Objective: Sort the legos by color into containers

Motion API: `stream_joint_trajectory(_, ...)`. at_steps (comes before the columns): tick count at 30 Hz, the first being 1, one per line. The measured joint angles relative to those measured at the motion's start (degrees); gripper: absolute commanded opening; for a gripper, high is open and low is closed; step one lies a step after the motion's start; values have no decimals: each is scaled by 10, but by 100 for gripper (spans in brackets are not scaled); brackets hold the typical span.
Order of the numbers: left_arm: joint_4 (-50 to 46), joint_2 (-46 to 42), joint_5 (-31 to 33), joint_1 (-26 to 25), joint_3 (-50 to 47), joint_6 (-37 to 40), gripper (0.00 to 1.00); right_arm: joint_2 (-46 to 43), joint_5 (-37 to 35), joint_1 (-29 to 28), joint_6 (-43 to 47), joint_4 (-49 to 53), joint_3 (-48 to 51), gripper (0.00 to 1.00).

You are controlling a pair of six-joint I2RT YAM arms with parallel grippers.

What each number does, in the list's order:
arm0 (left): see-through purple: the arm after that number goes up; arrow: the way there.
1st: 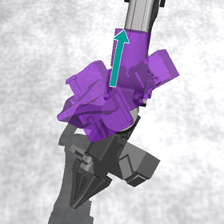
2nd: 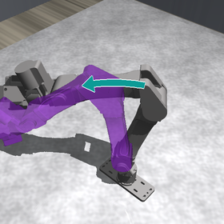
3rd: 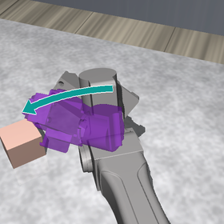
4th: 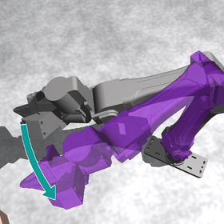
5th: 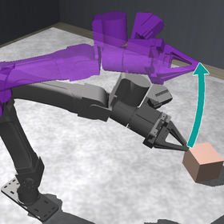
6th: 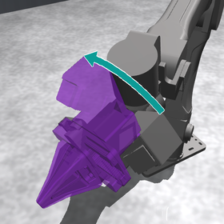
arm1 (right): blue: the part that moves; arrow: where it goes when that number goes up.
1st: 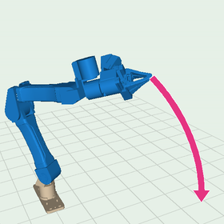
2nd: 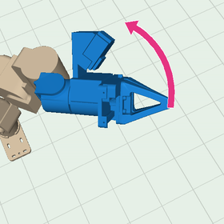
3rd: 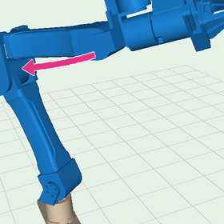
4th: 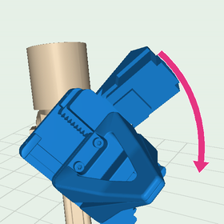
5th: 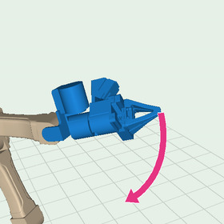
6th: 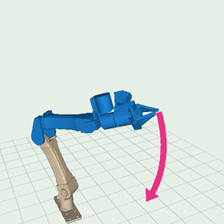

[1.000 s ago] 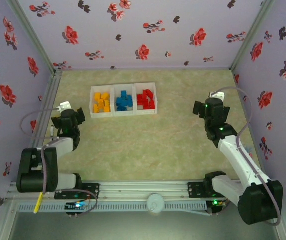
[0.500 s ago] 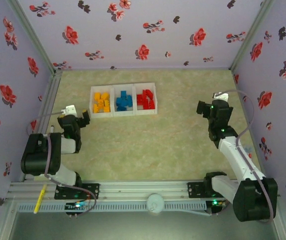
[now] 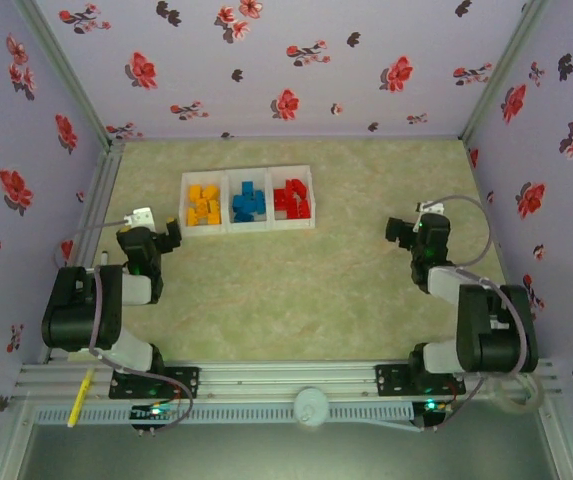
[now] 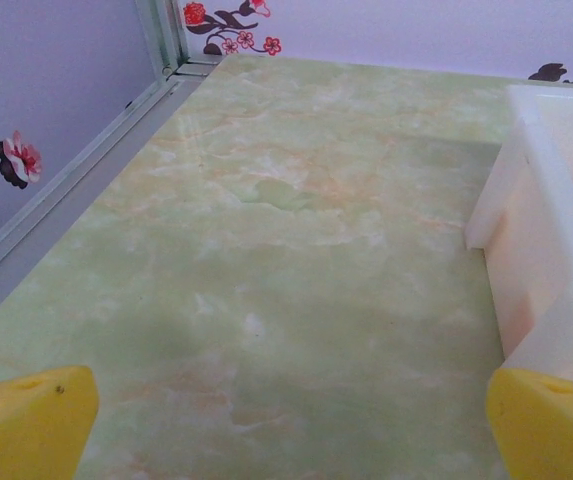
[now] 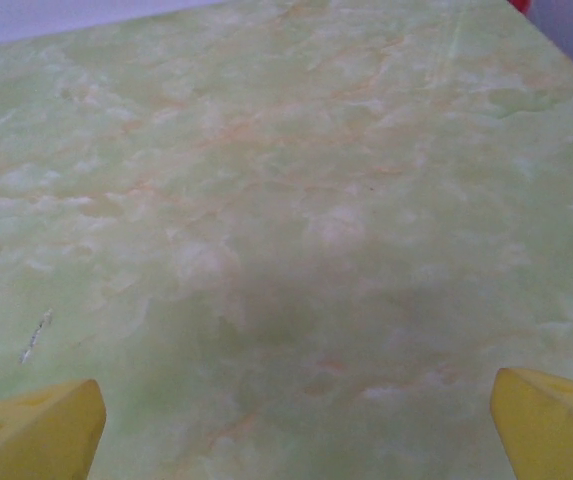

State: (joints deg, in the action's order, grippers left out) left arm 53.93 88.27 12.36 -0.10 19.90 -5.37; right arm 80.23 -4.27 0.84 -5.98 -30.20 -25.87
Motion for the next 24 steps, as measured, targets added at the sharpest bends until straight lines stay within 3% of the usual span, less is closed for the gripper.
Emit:
stream_joint_trajectory(5,0,0,0,0,0,0,100,61,56,35,-2,-114,22,100)
stream_joint_trajectory(10,0,0,0,0,0,0,100,97,81,31,0,-180,30,99)
stream_joint_trajectory(24,-6,0,0,0,0,0,100,102,68,16,0,-195,33,99)
